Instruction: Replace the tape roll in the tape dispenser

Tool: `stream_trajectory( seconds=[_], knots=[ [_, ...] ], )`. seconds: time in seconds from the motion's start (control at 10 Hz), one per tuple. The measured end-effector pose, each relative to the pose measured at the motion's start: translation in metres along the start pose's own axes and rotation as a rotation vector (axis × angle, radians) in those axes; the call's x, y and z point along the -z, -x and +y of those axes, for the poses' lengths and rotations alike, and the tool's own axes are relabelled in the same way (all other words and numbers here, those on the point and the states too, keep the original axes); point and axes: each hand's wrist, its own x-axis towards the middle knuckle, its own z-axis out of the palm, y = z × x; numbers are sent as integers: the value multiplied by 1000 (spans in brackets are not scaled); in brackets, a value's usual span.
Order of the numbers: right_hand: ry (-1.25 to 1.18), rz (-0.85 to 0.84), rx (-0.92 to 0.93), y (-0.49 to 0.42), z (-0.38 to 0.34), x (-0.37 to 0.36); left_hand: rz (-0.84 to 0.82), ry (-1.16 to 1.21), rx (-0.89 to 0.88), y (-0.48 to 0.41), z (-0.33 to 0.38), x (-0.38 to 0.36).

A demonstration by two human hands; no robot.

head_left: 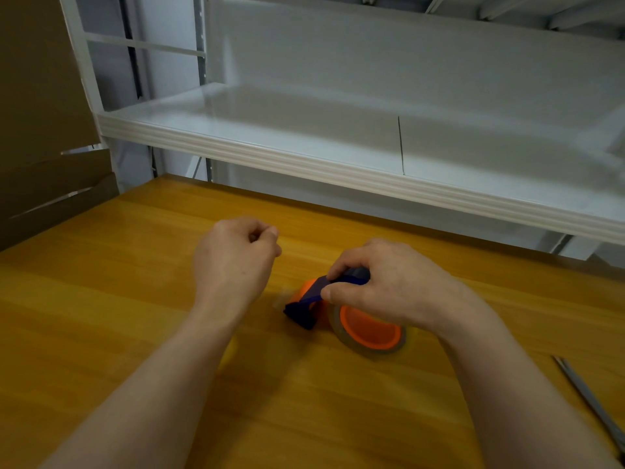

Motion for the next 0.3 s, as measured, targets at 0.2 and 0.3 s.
stream_trajectory(
  seconds=[0.2,0.3],
  knots=[
    [-13,-23,6,4,0,5,54,136,-12,2,1,0],
    [-12,59,-4,6,0,9,86,173,-35,3,1,-2]
  ],
)
